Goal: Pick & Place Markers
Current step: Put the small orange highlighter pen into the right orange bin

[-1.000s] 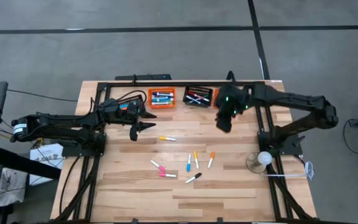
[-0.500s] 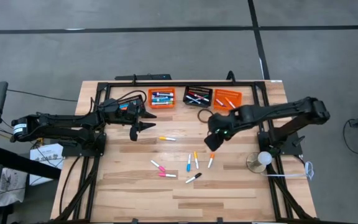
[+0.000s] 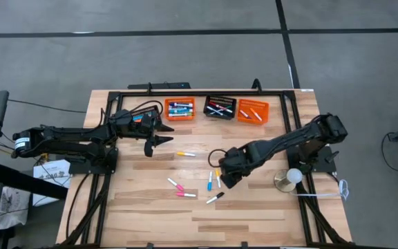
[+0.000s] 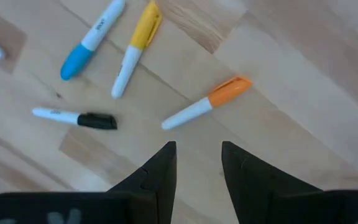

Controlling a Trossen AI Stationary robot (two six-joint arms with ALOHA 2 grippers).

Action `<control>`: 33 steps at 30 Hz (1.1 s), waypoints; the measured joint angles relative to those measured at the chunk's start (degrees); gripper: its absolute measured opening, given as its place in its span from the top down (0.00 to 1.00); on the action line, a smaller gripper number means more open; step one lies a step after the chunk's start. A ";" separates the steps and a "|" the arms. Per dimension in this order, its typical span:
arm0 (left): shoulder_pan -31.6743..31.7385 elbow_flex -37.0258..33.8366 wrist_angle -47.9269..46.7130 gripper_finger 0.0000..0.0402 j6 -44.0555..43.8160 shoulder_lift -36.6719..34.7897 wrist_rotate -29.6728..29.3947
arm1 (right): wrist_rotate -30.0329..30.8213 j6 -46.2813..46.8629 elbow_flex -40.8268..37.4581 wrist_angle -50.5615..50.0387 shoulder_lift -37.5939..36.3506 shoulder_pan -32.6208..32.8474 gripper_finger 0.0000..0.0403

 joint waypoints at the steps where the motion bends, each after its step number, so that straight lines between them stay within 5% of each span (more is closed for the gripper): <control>1: 0.00 0.00 0.02 0.56 0.01 0.00 0.00 | 0.01 0.89 0.00 0.29 0.66 0.14 0.71; 18: 0.01 0.00 0.02 0.56 -0.17 0.00 0.00 | 3.71 19.63 -0.81 2.02 2.68 0.26 0.70; 33: -0.01 0.00 0.64 0.56 0.52 -0.03 1.12 | 4.05 30.46 -0.85 4.13 8.85 2.15 0.46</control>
